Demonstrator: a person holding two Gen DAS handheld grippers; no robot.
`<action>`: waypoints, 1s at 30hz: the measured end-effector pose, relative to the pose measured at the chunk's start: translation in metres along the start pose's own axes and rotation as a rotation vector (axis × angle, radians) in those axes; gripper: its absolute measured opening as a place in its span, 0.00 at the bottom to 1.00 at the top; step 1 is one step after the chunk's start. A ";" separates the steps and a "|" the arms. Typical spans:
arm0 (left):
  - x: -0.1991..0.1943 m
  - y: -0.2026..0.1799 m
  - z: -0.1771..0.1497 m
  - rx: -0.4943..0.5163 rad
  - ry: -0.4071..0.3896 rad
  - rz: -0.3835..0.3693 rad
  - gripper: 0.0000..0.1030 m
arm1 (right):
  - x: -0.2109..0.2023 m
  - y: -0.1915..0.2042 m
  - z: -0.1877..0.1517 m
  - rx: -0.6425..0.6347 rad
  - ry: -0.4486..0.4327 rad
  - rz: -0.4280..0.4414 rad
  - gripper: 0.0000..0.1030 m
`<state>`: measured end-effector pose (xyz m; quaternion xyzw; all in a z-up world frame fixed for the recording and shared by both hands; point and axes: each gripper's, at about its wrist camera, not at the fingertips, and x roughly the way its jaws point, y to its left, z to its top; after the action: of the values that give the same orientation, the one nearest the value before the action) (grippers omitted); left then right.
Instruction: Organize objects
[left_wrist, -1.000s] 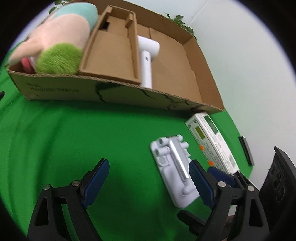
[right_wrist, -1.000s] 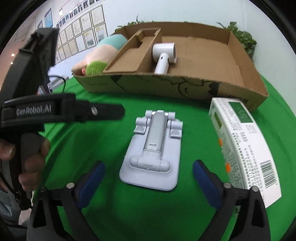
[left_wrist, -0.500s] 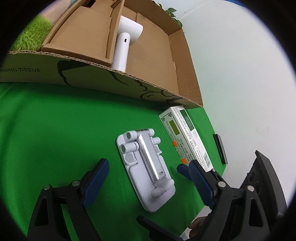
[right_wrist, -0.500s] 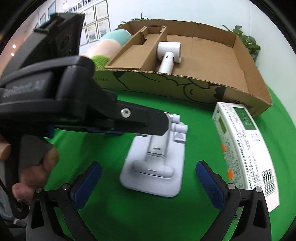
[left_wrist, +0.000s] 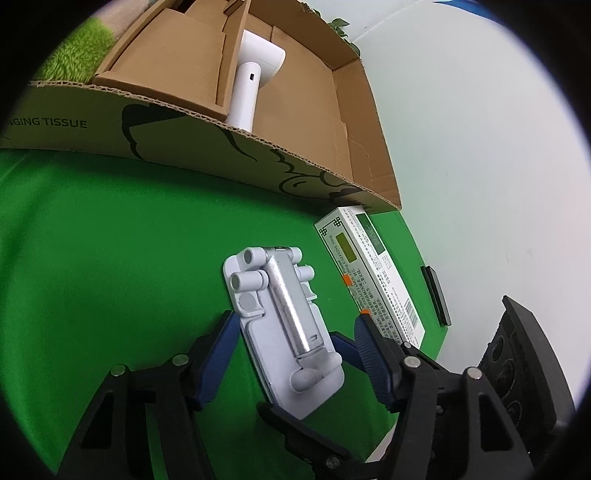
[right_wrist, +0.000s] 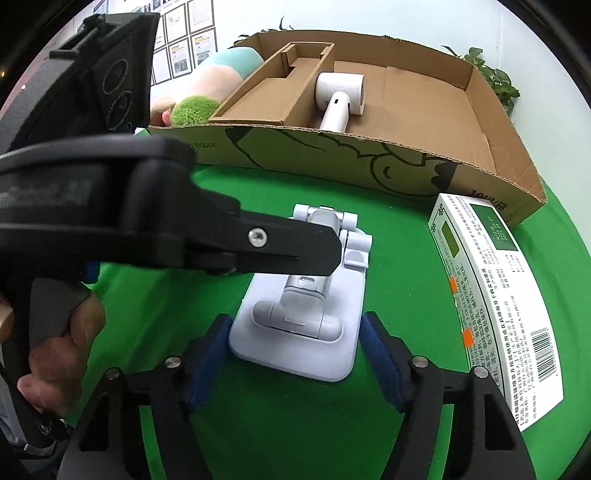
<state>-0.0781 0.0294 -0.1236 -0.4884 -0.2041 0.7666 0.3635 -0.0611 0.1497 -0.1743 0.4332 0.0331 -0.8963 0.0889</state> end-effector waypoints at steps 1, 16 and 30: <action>0.000 0.000 0.000 -0.001 -0.001 0.004 0.58 | 0.000 0.000 0.000 0.004 -0.001 0.003 0.67; -0.003 -0.002 -0.003 0.018 -0.002 0.076 0.40 | -0.008 -0.012 -0.001 0.096 -0.021 0.099 0.66; -0.009 -0.008 -0.004 0.050 -0.010 0.100 0.37 | -0.008 -0.006 -0.012 0.098 -0.035 0.108 0.66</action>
<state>-0.0692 0.0274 -0.1145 -0.4848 -0.1619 0.7912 0.3358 -0.0480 0.1585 -0.1752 0.4226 -0.0357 -0.8981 0.1165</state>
